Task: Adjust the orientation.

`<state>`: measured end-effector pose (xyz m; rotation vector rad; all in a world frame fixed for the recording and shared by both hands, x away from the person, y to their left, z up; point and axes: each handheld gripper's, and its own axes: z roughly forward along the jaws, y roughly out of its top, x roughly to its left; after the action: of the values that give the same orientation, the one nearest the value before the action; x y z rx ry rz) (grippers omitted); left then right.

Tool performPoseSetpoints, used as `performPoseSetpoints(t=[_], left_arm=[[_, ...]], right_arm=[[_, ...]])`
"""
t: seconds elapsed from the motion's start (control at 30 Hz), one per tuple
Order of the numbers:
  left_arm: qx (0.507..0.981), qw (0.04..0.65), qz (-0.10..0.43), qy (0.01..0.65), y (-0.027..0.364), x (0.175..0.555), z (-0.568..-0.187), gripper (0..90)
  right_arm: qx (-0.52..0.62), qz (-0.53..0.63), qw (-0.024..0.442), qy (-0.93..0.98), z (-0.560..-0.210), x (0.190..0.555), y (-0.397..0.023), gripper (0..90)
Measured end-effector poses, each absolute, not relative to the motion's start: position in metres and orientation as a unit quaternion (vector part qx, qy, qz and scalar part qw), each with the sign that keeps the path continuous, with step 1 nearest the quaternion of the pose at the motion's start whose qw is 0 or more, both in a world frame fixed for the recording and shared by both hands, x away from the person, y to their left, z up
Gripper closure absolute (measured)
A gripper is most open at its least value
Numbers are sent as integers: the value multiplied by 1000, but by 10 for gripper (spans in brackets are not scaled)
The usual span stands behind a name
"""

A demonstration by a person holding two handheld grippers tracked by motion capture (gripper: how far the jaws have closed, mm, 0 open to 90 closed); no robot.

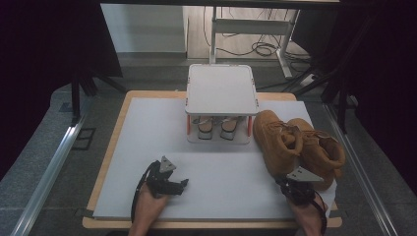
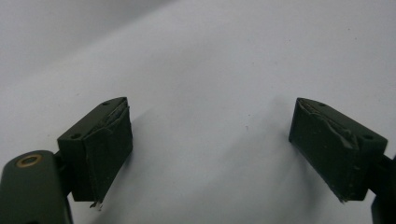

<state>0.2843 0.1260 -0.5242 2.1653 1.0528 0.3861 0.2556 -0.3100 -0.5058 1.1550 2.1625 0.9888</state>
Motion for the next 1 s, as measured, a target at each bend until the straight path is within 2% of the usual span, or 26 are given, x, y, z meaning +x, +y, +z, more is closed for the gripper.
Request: performPoseSetpoints(t=[0.4,0.77,1.0], left_arm=[[834,344,149,405,126,284,-524,131],[834,344,149,405,126,284,-524,131],[834,344,149,405,126,284,-524,131]], right_arm=[[459,416,271,737,-495,241,-329,587],[482,465,299,680,-482,245,-330,380],[492,467,321,661,-475,253,-328,302]])
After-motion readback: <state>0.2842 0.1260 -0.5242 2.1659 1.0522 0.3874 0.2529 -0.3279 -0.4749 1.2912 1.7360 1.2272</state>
